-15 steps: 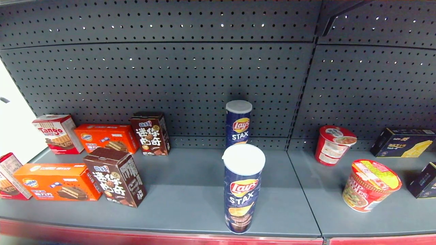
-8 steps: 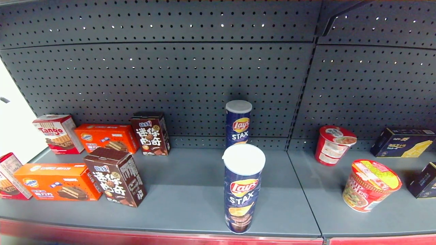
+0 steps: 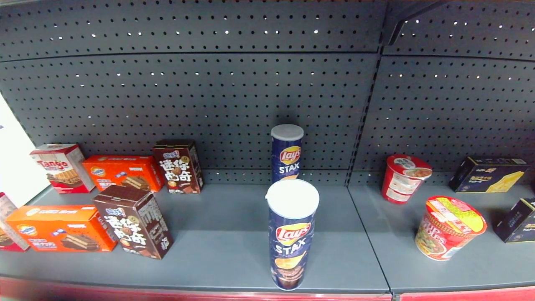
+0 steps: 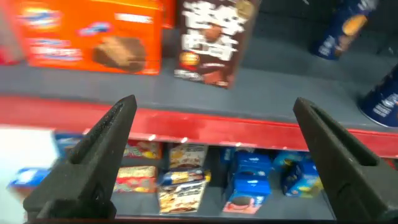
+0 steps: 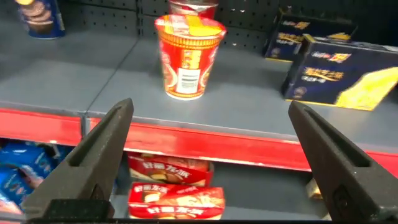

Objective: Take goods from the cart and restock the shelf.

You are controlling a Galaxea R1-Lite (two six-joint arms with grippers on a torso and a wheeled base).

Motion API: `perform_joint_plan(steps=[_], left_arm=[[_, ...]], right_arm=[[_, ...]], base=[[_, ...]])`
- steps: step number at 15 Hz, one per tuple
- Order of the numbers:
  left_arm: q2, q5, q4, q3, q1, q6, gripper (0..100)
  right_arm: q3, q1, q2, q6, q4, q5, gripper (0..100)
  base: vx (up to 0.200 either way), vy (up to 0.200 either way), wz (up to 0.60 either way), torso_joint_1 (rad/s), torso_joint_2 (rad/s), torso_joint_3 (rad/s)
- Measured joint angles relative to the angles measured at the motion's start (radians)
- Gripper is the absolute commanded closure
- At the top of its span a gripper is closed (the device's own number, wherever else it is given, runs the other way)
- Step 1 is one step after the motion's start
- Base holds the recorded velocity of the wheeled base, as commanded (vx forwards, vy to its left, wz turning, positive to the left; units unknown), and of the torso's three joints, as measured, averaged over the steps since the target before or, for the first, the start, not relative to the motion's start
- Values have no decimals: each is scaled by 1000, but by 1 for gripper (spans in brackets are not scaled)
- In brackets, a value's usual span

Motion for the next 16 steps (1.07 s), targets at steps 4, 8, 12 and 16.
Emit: perform_joint_plan(steps=[4,8,12,16], left_arm=[[0,0,2,0,0,12,0],[0,26,45,0,0,154,0],[0,16,61,0,1,171,0],[1,16,63,0,1,171,0]], right_arm=[[-1,0,-1,23,0,1,0],[-1,0,-1,20,0,17,0],[-1,0,-1,21,0,29,0],[-1,0,-1,22,1,31,0]], base=[[0,0,0,0,0,0],[0,0,0,0,0,0],[0,50,0,1,1,1],[0,0,0,0,0,0]])
